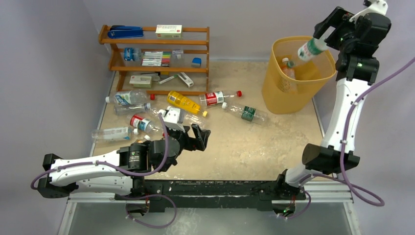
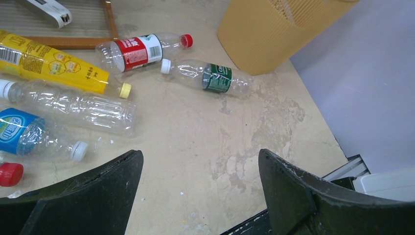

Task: Put the plastic bottles in the bin
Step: Place the plastic bottle in the trash bin, then pick up the plastic bottle at the center of the board.

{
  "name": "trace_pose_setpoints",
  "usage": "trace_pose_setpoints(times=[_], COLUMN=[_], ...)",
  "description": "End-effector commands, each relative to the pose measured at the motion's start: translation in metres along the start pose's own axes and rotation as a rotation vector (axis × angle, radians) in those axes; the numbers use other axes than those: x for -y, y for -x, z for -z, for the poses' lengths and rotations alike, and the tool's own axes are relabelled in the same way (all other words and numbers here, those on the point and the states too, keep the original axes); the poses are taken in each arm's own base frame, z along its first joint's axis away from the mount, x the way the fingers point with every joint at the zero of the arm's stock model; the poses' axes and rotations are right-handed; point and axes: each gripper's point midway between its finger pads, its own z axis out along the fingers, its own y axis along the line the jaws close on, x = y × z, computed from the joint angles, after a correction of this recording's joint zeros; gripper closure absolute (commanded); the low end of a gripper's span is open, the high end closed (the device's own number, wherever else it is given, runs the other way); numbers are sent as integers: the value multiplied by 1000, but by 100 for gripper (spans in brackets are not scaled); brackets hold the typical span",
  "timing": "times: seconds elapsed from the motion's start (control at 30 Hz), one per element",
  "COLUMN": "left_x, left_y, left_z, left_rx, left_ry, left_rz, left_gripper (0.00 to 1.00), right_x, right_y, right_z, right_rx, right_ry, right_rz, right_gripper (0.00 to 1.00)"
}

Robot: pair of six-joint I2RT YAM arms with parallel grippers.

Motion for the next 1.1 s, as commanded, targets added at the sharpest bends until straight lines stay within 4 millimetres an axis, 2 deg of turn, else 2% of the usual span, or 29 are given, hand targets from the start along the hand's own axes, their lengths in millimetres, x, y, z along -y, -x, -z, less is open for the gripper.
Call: trace_pose_setpoints(times=[0.0,0.07,0.3,0.47,0.63,0.8,0.9,1.07], left_x=[1,1,3,4,3,3,4,4], left_y=[2,-1,-7,-9,-12,-13,-15,-18], left_z=[0,-2,-6,-8,-8,-9,-10,-11], left_rx=[9,5,-9,-12,-16,-18,-20,-27], left_ry=[-5,-2,3,5,8,10,9,10], left_rz=[15,9,-5,-13,-16,-16,-17,-13], left_gripper=[12,12,12,12,12,11,11,11], right_x=[3,2,-7,-12,-26,-67,-102,-140], right_y=[-16,-25,-40,-45,-56,-71,-89,-130], right_z=[-20,-24,-18,-7,5,24,35,52], right_rx=[-49,-72,-98,-98,-130,-160,-199,-268], right_ry=[32,49,114,143,214,313,407,488], right_rz=[-2,-5,-10,-10,-2,52,94,149], right_gripper=[1,0,0,0,0,1,2,2])
